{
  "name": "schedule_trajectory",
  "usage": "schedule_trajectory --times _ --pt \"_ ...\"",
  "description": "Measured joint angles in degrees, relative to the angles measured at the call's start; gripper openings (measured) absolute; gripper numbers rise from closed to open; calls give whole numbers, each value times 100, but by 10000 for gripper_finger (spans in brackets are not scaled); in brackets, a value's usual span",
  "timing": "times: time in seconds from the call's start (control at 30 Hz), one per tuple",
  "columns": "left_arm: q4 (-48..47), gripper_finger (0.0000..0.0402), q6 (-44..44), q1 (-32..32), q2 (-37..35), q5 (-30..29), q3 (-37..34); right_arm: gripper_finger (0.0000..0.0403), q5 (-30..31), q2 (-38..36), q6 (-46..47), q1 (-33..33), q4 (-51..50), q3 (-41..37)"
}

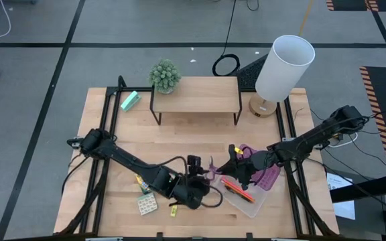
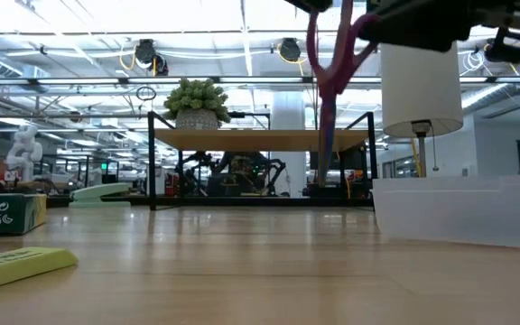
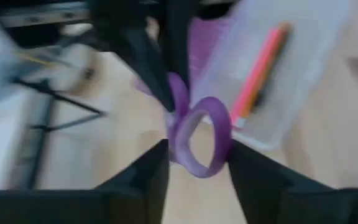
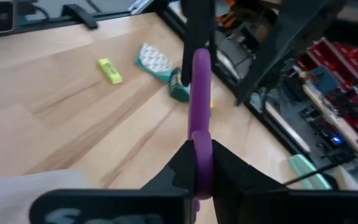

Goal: Pack school essentials
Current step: Put the purple scissors into the purple supply box

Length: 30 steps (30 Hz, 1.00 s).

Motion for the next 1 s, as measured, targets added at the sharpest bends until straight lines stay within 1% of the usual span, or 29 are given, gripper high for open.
schedule_trajectory --times 0.07,0.17,0.27,0.4,0.53,0.67,0.77,0.9,1.0 --pt "-33 206 -21 -119 -22 -452 0 14 122 -161 49 53 -80 0" --pt "-73 242 -21 -249 -120 -779 2 15 283 -384 113 107 -102 4" --pt "-103 265 -218 -313 -285 -1062 9 21 576 -608 145 210 -306 4" --pt "-331 274 -760 -344 -442 -1140 9 19 897 -1007 442 413 -538 4" --pt "-457 272 -1089 -249 -413 -1137 7 18 976 -1373 897 573 -605 4" --pt "-29 263 -1086 -86 -231 -1106 -157 20 1358 -1601 1215 779 -608 4" --pt "839 258 -883 12 -164 -1109 -399 19 1389 -1783 1275 922 -617 4" --pt "2225 259 -208 56 -164 -1037 -799 19 1385 -2114 1303 1115 -608 4" --pt "2880 259 153 52 -162 -950 -971 19 1383 -2381 1281 1274 -605 4"
